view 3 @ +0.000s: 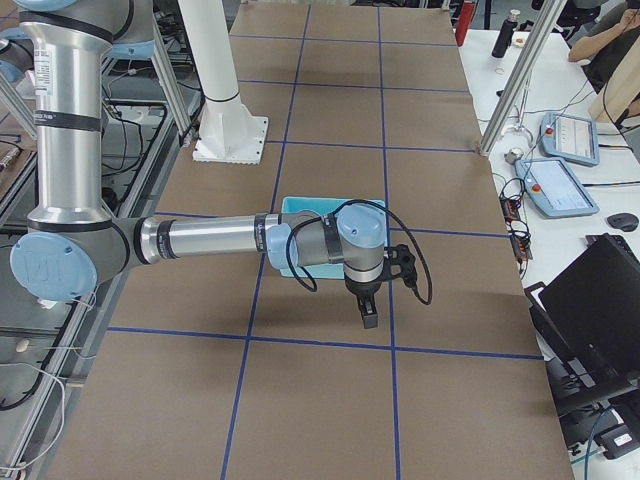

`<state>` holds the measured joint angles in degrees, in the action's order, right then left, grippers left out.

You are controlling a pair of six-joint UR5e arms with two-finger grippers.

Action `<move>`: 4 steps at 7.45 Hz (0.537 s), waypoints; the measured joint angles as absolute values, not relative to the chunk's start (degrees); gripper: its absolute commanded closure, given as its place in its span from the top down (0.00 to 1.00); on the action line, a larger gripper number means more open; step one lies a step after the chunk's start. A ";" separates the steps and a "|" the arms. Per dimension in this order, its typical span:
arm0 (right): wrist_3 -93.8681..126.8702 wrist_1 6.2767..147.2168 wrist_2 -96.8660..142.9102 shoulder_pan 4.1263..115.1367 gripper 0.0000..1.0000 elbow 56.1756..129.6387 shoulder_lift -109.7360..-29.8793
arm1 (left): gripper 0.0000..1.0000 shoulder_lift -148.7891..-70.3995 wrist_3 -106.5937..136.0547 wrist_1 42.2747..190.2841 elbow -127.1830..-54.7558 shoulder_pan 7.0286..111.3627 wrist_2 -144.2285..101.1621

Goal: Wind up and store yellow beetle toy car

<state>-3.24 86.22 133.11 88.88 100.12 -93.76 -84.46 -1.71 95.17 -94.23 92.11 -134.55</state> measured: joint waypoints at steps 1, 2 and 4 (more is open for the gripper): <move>-3.20 86.22 133.14 88.86 1.00 100.05 -93.80 | 1.00 -84.46 -1.68 95.18 -94.20 92.11 -134.56; -3.18 86.22 133.15 88.86 1.00 99.95 -93.88 | 1.00 -84.46 -1.65 95.18 -94.17 92.11 -134.56; -3.11 86.22 133.15 88.86 1.00 99.80 -94.00 | 1.00 -84.46 -1.60 95.24 -94.14 92.11 -134.56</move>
<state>-3.11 86.22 133.15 88.86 99.80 -94.00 -84.46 -1.60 95.24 -94.14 92.11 -134.56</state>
